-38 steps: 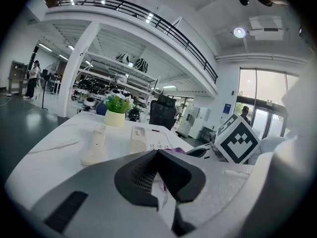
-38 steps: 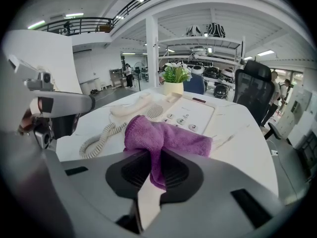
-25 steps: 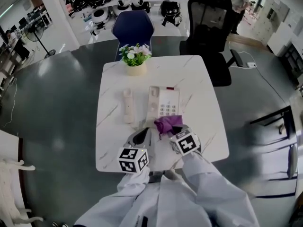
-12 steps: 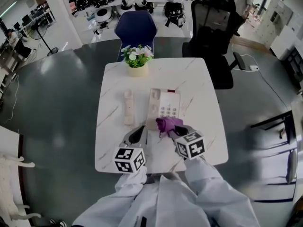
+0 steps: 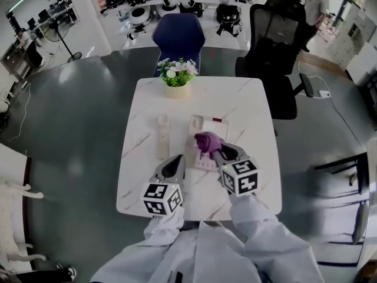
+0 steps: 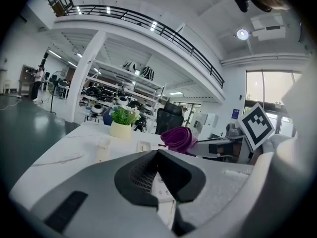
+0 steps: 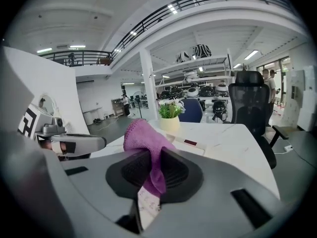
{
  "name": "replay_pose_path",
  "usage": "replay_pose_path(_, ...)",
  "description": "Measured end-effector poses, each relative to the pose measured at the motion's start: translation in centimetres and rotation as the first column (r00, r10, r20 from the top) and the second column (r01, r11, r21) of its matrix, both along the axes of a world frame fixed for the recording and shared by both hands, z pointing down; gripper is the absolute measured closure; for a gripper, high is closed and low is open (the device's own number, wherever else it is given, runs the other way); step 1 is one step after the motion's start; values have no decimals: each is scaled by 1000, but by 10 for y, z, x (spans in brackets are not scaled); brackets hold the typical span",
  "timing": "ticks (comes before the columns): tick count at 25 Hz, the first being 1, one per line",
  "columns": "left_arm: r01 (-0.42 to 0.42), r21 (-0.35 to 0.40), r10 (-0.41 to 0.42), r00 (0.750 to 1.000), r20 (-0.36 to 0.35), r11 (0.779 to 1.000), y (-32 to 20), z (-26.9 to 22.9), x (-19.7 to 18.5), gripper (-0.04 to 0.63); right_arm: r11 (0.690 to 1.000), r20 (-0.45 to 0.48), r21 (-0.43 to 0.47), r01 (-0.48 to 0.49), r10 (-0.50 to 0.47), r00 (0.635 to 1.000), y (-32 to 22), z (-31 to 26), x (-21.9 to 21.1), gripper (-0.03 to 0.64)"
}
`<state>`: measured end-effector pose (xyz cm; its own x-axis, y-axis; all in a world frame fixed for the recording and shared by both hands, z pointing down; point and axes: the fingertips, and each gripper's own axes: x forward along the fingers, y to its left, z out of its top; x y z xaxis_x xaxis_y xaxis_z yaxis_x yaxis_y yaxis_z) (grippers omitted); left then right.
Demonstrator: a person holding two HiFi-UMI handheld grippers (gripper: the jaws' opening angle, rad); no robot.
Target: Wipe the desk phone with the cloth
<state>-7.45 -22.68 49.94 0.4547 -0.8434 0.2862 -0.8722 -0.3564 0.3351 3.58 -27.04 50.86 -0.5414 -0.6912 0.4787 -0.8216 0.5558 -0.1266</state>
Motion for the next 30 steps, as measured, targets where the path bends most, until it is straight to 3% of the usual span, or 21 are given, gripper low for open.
replay_pose_path(15, 68, 14, -68, 998, 8, 998, -36, -8, 3, 597, 991, -49, 132, 26, -19, 999, -78, -18, -13, 580)
replay_pose_path(30, 150, -35, -150, 989, 4, 988, -49, 16, -13, 597, 993, -126, 35, 112, -107, 986, -117, 35, -40, 578)
